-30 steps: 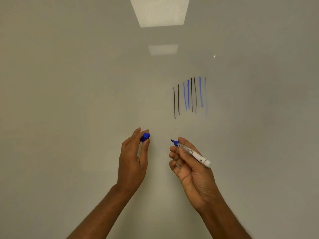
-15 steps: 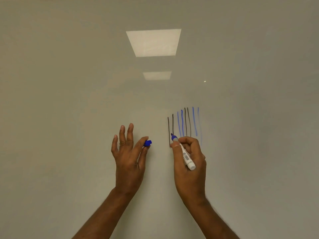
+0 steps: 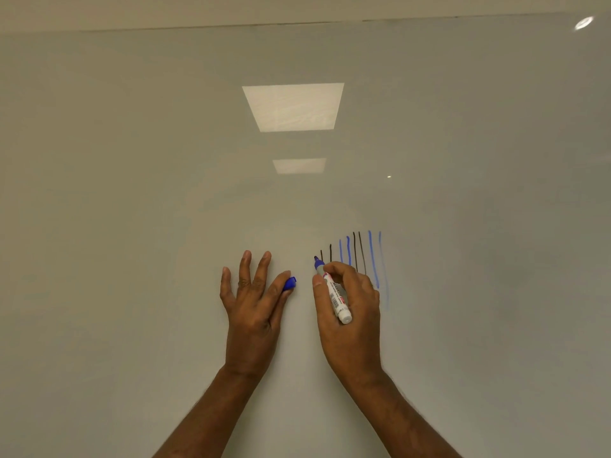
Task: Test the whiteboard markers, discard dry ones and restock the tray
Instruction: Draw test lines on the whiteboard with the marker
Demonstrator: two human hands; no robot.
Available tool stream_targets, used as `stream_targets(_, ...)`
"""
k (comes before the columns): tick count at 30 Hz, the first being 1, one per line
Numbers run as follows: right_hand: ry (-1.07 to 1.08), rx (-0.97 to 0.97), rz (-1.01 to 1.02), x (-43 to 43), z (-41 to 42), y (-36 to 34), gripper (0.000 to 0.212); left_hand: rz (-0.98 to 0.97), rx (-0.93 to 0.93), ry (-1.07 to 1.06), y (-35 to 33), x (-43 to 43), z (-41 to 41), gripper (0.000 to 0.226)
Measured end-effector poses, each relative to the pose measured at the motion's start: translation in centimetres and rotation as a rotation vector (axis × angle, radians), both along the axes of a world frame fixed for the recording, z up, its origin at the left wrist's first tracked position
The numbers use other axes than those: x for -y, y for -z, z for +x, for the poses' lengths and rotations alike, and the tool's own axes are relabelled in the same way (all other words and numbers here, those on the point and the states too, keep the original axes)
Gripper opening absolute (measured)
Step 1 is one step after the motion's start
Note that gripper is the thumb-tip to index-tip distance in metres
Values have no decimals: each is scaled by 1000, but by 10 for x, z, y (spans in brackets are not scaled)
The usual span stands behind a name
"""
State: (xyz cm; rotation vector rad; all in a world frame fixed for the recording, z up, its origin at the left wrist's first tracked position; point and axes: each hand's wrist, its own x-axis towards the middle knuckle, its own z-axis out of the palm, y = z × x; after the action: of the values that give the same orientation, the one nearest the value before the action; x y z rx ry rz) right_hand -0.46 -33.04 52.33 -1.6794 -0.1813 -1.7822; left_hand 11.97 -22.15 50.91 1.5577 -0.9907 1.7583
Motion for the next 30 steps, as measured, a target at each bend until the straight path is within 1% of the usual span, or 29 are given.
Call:
stream_targets(3, -7, -7, -9, 3, 5, -4, 51, -18, 23, 2, 1, 2, 2, 39)
stream_targets(7, 16, 16, -36, 7, 9, 3, 39, -29, 39, 7, 2, 3, 3, 40)
stream_targets(9, 40, 47, -42, 9, 10, 14, 38, -34, 45, -1, 2, 4, 4, 39)
stream_targets(10, 68, 67, -44, 9, 9, 21, 43, -37, 48, -5, 1, 4, 4, 39)
stream_targets(11, 81, 60, -34, 11, 12, 30, 53, -41, 51, -7, 1, 4, 3, 39)
stream_targets(13, 72, -2, 4, 13, 14, 44, 65, -46, 53, -3, 1, 5, 2, 37)
stream_targets(15, 63, -21, 26, 13, 11, 57, 76, -50, 54, -3, 1, 4, 2, 37)
stream_targets(17, -25, -78, 100, 11, 4, 66, 91, -50, 54, -12, 1, 4, 2, 37)
stream_targets(18, -102, -136, 153, 9, 1, 67, 105, -49, 54, -18, 2, 4, 2, 37)
stream_targets(19, -133, -162, 179, 8, -2, 67, 117, -48, 54, -24, 2, 4, 3, 37)
stream_targets(20, -122, -154, 161, 7, -4, 64, 122, -47, 54, -29, 2, 4, 2, 38)
stream_targets(21, -65, -123, 114, 7, -4, 58, 115, -46, 54, -31, 2, 4, 2, 38)
stream_targets(23, 12, -42, 40, 4, -6, 43, 83, -43, 54, -34, 2, 4, 2, 38)
stream_targets(24, 10, -12, 12, 1, -7, 32, 66, -42, 53, -37, 2, 4, 2, 38)
stream_targets(25, 9, 3, -11, -2, -8, 22, 55, -41, 52, -40, 2, 4, 2, 38)
stream_targets(27, 9, -3, -23, -4, -5, 6, 49, -40, 52, -40, 2, 4, 2, 38)
stream_targets(30, -2, -39, -41, -3, 7, -1, 58, -37, 52, -42, 2, 4, 3, 39)
